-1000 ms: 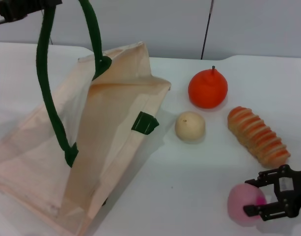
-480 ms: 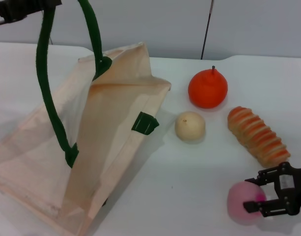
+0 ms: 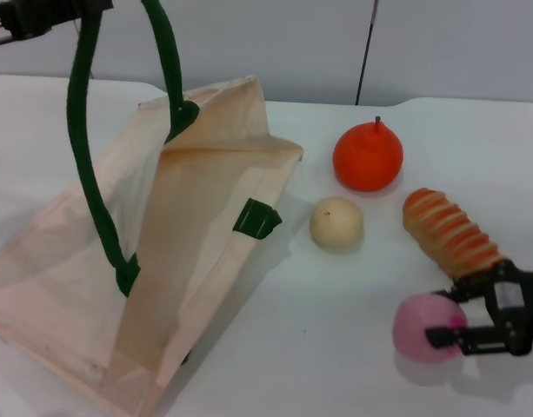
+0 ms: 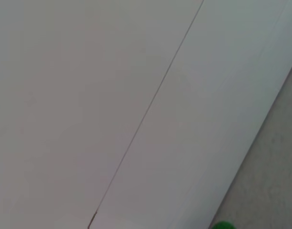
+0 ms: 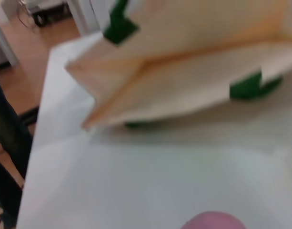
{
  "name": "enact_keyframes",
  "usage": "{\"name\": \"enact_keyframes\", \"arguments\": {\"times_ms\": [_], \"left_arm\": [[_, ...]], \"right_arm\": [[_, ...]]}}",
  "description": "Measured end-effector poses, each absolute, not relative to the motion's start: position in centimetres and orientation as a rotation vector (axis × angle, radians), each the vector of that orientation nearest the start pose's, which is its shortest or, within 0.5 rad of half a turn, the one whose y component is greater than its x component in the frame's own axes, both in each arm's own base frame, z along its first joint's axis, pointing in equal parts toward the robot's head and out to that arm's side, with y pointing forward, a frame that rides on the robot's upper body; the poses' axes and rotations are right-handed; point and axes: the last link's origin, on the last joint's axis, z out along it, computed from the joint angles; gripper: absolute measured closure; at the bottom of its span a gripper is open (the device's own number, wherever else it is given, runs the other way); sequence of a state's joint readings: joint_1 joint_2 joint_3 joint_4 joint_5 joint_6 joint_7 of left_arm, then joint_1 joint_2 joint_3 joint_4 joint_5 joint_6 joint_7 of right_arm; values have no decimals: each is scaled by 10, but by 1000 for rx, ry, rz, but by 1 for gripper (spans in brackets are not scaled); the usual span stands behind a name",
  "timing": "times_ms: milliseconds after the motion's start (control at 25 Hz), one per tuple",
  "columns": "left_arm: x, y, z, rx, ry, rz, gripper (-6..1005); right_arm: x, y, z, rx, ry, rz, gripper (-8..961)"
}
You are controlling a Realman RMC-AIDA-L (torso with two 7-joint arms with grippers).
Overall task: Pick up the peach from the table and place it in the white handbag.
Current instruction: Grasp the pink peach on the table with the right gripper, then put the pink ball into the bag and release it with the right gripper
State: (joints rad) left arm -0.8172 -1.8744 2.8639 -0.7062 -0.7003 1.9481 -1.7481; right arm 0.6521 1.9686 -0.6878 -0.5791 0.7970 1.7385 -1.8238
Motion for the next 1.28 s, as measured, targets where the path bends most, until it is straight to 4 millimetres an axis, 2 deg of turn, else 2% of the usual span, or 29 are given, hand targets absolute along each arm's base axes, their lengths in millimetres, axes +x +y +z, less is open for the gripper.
{"name": "enact_keyframes", "arguments": {"times_ms": [200, 400, 440, 480, 640, 1000, 1280], "left_arm": [[-238, 373, 153, -2399, -909, -1166, 878], [-230, 378, 154, -2413, -887, -1172, 878], [-228, 379, 154, -2418, -880, -1174, 878], [-228, 379, 154, -2418, -880, -1174, 878], [-222, 383, 153, -2430, -865, -1180, 877], [-216, 385, 150, -2440, -860, -1190, 877], [-214, 386, 149, -2444, -861, -1194, 877]], "right_arm": [[237, 339, 10, -3159, 305, 370, 442], [190, 356, -8, -3228, 131, 408, 476], [172, 360, -15, -3267, 64, 422, 483], [172, 360, -15, -3267, 64, 422, 484], [145, 368, -30, -3297, -58, 439, 485], [114, 389, -55, -3198, -79, 470, 497], [110, 399, -72, -3103, -62, 490, 500]]}}
